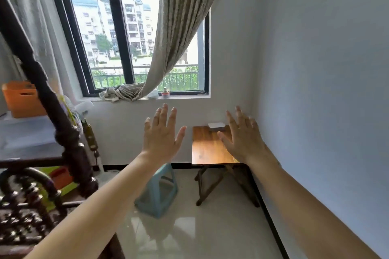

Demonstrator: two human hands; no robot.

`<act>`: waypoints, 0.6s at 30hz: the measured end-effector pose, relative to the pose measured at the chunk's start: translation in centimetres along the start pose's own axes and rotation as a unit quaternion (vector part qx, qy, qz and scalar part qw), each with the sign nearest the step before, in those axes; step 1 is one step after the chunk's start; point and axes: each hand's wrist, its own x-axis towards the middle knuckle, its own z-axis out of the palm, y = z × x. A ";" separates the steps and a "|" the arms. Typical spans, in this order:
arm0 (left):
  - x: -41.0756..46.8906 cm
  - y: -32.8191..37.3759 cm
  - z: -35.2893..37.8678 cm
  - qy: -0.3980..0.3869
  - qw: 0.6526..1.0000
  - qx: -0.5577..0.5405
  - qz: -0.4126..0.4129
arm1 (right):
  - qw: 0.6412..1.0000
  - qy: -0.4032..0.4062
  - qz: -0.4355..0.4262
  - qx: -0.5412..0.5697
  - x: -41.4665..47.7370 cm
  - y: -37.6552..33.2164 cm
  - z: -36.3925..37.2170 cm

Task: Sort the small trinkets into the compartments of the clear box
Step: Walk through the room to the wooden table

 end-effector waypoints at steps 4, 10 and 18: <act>8.6 -3.4 4.8 0.005 1.000 -0.007 -0.019 | 0.999 -0.008 0.021 0.027 11.0 -0.1 5.2; 18.5 -10.9 15.1 0.020 0.999 -0.029 -0.039 | 0.999 -0.023 -0.022 0.012 23.6 -3.1 16.3; 35.0 -20.2 28.0 -0.006 0.998 -0.054 -0.017 | 0.999 -0.038 -0.010 0.000 40.2 -5.1 29.0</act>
